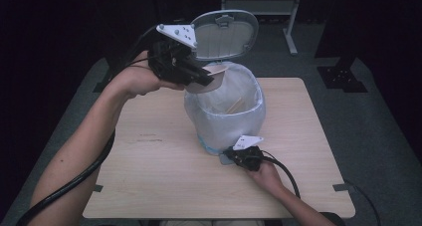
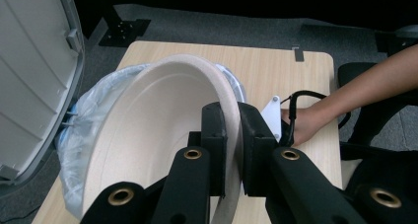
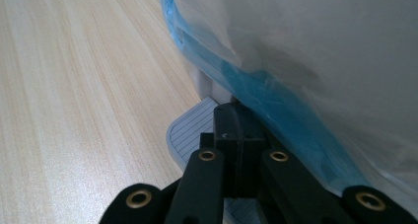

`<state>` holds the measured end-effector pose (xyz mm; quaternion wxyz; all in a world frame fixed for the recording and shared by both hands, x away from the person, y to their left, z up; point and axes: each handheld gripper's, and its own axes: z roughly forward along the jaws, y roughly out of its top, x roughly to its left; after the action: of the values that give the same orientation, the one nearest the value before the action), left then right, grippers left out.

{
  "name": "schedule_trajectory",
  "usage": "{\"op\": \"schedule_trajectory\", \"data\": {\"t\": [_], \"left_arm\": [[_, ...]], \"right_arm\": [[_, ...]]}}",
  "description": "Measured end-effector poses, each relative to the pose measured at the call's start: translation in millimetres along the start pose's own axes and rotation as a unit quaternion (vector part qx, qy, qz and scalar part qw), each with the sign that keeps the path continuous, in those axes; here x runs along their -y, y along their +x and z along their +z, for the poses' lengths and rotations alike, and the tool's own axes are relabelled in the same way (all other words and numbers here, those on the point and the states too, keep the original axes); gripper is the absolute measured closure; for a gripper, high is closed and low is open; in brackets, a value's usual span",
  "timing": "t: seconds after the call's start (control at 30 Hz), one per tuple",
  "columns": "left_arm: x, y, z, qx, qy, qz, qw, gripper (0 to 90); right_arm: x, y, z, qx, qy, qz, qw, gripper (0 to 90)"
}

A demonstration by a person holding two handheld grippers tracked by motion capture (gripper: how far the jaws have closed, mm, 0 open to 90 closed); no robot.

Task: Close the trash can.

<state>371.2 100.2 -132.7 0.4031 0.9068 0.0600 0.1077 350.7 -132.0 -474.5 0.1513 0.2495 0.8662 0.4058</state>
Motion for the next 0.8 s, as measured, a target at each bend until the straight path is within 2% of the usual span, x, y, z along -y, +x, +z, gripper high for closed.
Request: {"op": "schedule_trajectory", "data": {"t": [0.8], "left_arm": [[-12.1,16.1,32.0,0.014,0.008,0.002,0.9999,83.0]], "right_arm": [[0.6,-0.9,-0.1,-0.004,-0.003,0.004,1.0,89.9]]}}
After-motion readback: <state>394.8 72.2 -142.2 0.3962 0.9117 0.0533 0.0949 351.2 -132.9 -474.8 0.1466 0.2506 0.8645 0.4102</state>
